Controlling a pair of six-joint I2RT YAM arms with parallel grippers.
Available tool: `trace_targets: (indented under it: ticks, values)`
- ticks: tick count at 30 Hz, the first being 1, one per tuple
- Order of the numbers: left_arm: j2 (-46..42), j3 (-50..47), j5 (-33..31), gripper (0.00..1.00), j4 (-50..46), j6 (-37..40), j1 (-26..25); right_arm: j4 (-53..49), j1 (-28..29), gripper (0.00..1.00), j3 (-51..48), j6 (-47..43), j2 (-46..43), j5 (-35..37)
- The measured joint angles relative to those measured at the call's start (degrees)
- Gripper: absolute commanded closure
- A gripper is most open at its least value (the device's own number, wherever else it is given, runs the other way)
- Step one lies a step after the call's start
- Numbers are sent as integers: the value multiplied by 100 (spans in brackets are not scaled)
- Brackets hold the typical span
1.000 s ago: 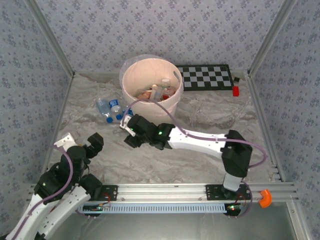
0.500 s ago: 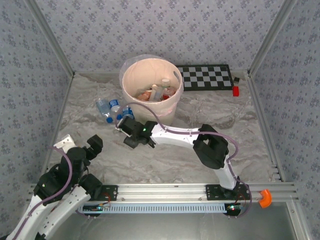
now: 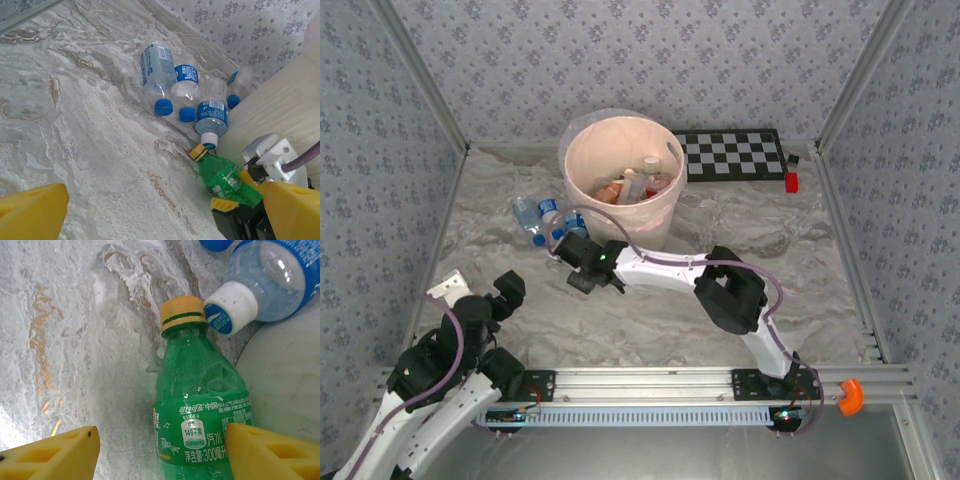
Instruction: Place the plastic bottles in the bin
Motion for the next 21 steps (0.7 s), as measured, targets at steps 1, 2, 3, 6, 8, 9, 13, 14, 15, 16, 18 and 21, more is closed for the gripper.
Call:
trace_targets:
  ticks: [1,2,3,6,8,9,13,14,15,16,18,21]
  values:
    - [0,0,0,0,-28,0,0,9,-11,30,37,0,26,-2]
    - [-4,0,0,0,-46,0,0,20,-17,30,70,-9,55,7]
    - [-13,0,0,0,-55,0,0,24,-17,29,103,-11,85,26]
    - [-68,-11,0,0,-61,-2,0,66,-11,28,122,-15,120,127]
    - [-85,-24,0,0,-74,-15,0,66,7,27,122,-15,120,216]
    - [-92,-33,0,0,-76,-24,0,61,24,27,122,-15,120,262]
    - [-107,-61,0,0,-83,-42,0,48,136,27,81,-17,120,522]
    - [-107,-61,0,0,-94,-42,0,48,179,26,33,-24,120,649]
    - [-107,-61,0,0,-98,-42,0,46,221,25,-13,-39,118,767]
    - [-107,-61,0,0,-101,-42,0,46,260,24,-66,-57,114,887]
    - [-111,-63,0,0,-103,-44,0,120,310,23,-155,-92,96,1029]
    - [-144,-63,0,0,-129,-44,0,205,319,23,-264,-103,44,1082]
